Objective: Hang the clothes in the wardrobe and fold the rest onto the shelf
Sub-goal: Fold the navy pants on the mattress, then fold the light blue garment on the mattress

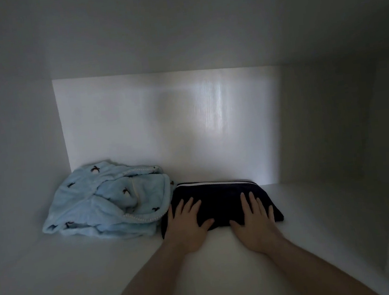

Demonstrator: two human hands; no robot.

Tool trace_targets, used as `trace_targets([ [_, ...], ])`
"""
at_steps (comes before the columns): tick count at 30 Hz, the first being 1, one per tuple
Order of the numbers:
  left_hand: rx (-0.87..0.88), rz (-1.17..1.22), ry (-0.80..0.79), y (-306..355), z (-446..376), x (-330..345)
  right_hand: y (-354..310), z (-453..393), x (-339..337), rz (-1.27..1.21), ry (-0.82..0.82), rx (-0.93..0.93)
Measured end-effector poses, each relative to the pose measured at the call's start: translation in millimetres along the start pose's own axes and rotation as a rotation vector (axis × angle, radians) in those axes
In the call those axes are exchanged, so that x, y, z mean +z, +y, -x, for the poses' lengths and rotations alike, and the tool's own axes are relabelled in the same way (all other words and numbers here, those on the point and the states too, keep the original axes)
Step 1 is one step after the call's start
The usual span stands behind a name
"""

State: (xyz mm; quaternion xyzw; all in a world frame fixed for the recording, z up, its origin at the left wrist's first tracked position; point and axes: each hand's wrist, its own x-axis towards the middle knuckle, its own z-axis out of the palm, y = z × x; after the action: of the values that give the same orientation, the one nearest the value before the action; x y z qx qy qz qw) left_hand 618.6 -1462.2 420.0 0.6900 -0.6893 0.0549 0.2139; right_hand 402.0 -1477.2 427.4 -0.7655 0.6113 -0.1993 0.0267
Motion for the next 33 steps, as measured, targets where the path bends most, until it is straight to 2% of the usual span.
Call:
trace_targets([
  [9,0.128,0.007,0.025,2.8,53.5,-15.0,-15.0,85.4,-16.5,0.025,-0.094,0.128],
  [14,0.243,0.078,-0.106,2.0,95.3,-33.1,-28.6,138.0,-31.1,0.098,-0.156,0.222],
  [19,0.292,0.095,-0.296,1.7,151.3,-59.8,-48.5,205.5,-48.6,0.096,-0.169,0.231],
  [23,0.312,0.081,-0.447,11.8,200.1,-84.6,-62.4,264.5,-57.9,0.085,-0.105,0.218],
  [26,0.396,0.14,-0.438,26.8,243.1,-103.7,-70.7,318.5,-67.5,-0.028,0.01,0.206],
  [30,0.553,0.458,-0.358,63.1,322.5,-124.8,-68.1,428.4,-96.4,-0.25,0.239,0.225],
  [33,0.663,0.689,-0.422,105.8,401.6,-133.8,-55.0,541.6,-122.0,-0.352,0.323,0.321],
])
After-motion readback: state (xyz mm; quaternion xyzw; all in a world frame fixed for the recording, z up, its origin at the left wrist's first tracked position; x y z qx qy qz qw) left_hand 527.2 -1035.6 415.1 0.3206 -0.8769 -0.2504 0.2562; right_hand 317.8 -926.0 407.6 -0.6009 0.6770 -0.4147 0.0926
